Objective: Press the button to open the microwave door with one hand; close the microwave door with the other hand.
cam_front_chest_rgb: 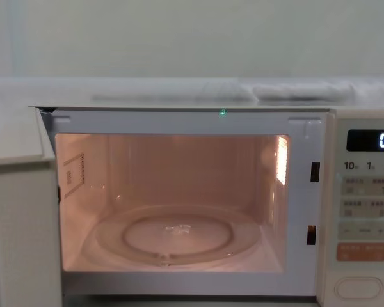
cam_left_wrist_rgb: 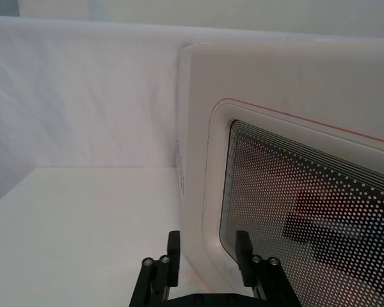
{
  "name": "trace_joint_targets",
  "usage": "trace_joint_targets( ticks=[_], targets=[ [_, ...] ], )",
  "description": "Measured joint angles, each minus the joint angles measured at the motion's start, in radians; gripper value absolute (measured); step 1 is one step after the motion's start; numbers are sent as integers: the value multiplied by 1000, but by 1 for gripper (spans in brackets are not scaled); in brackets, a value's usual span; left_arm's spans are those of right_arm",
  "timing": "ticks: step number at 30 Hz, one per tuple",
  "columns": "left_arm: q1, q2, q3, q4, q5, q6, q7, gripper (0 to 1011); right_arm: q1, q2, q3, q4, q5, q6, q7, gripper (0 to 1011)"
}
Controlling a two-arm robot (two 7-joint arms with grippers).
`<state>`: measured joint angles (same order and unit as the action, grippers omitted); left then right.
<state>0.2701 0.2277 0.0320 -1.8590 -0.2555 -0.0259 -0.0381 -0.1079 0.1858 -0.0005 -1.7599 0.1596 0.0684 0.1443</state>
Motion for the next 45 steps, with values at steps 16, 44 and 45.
trace_joint_targets(
  ticks=[16, 44, 45],
  targets=[
    [0, 0, 0, 0, 0, 0, -1, 75, 0, 0, 0, 0, 0, 0, 0, 1002],
    [37, 92, -130, -166, -110, 1, -211, 0, 0, 0, 0, 0, 0, 0, 0, 1002],
    [30, 103, -124, -171, -121, 8, -224, 0, 0, 0, 0, 0, 0, 0, 0, 1002]
  ],
)
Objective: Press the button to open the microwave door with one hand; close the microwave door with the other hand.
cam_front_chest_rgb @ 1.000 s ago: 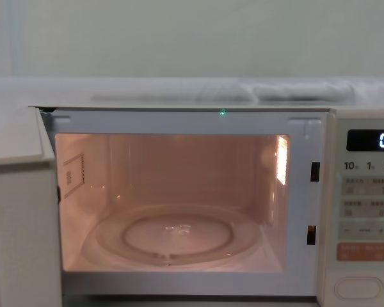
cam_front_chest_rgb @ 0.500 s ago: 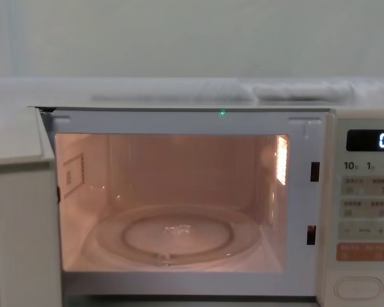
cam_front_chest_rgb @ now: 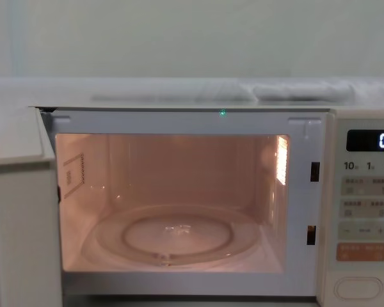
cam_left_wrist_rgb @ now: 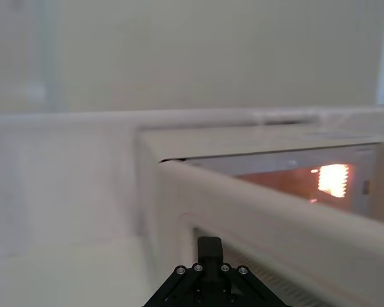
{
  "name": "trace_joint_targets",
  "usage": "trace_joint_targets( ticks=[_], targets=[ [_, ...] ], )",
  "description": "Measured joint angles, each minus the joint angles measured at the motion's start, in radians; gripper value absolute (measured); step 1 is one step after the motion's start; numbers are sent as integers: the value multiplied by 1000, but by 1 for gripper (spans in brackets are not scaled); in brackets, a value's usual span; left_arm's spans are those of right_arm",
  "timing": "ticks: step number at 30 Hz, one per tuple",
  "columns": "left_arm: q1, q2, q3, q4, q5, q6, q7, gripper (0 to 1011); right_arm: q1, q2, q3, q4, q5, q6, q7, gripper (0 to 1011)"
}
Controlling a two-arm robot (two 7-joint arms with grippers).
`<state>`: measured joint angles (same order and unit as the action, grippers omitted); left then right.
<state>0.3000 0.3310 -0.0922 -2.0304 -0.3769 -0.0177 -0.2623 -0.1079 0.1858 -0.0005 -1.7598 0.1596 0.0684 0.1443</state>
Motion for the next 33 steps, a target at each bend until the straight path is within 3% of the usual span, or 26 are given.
trace_joint_targets(
  ticks=[10, 18, 22, 33],
  targets=[
    [-53, 63, 52, 1, -64, 41, -76, 0, 0, 0, 0, 0, 0, 0, 0, 1002],
    [-145, 104, 139, 48, -92, 62, -139, 0, 0, 0, 0, 0, 0, 0, 0, 1002],
    [-191, 110, 176, 74, -93, 66, -154, 0, 0, 0, 0, 0, 0, 0, 0, 1002],
    [-371, 96, 322, 206, -99, 59, -227, 0, 0, 0, 0, 0, 0, 0, 0, 1002]
  ],
)
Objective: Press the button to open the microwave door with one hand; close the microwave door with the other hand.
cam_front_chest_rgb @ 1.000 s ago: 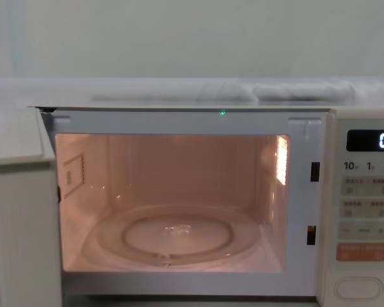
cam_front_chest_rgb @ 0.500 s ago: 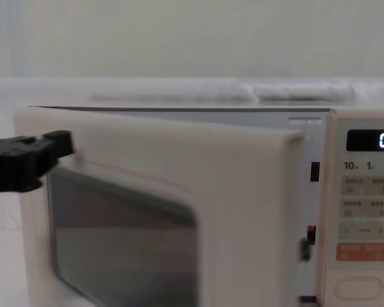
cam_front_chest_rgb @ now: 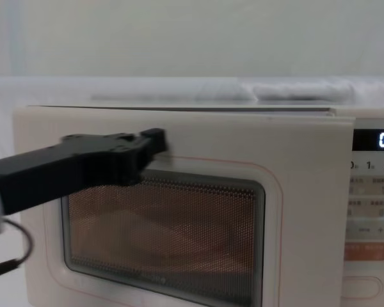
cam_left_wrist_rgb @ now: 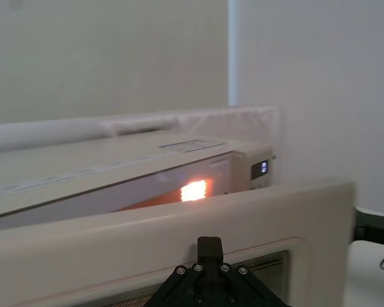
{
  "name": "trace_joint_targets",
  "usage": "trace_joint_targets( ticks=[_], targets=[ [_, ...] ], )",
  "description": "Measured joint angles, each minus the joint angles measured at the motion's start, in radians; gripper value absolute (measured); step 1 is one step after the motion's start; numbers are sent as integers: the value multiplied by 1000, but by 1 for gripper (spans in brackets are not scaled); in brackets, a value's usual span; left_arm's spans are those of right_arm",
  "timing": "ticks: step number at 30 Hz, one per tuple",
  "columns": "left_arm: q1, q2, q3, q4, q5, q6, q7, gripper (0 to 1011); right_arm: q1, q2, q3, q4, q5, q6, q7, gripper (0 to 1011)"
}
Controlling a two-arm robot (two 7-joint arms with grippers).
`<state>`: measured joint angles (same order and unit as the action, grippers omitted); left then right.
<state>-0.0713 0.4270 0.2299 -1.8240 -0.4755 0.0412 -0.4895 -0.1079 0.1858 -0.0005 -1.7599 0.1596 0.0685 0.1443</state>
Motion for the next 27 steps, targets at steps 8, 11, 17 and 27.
trace_joint_targets(
  ticks=[8, 11, 17, 27],
  targets=[
    [-95, -19, 68, 69, -1, -8, -18, 0, 0, 0, 0, 0, 0, 0, 0, 1002],
    [-132, -26, 95, 94, 3, -8, -17, 0, 0, 0, 0, 0, 0, 0, 0, 1002],
    [-183, -35, 140, 123, 31, 16, 11, 0, 0, 0, 0, 0, 0, 0, 0, 1002],
    [-257, -86, 198, 178, 81, 67, 106, 0, 0, 0, 0, 0, 0, 0, 0, 1002]
  ],
)
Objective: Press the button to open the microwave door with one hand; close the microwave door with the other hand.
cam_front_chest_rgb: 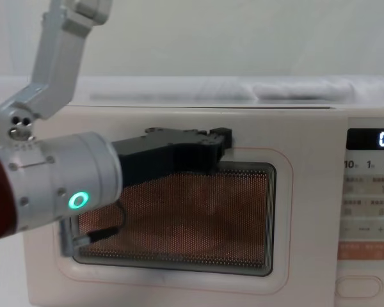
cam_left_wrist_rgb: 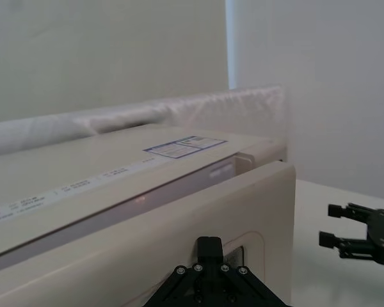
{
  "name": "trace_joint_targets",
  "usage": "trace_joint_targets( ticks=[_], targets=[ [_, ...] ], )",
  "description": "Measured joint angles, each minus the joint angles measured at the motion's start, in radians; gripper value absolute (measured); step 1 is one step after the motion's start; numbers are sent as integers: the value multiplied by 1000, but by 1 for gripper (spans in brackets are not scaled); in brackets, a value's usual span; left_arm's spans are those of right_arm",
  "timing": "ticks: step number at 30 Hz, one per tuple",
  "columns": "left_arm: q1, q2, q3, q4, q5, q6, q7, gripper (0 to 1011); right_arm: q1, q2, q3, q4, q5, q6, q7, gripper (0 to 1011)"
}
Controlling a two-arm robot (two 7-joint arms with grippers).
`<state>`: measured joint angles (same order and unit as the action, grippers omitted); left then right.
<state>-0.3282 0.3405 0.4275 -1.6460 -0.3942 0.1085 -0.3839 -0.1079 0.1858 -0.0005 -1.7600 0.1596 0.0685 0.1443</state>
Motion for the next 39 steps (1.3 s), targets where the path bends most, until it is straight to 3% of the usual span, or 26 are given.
trace_joint_targets(
  ticks=[17, 27, 39],
  targets=[
    [-26, -63, 19, 42, 38, 0, 62, 0, 0, 0, 0, 0, 0, 0, 0, 1002],
    [-19, -101, -7, 54, 83, -1, 121, 0, 0, 0, 0, 0, 0, 0, 0, 1002],
    [-22, -121, -31, 64, 95, 0, 110, 0, 0, 0, 0, 0, 0, 0, 0, 1002]
  ],
)
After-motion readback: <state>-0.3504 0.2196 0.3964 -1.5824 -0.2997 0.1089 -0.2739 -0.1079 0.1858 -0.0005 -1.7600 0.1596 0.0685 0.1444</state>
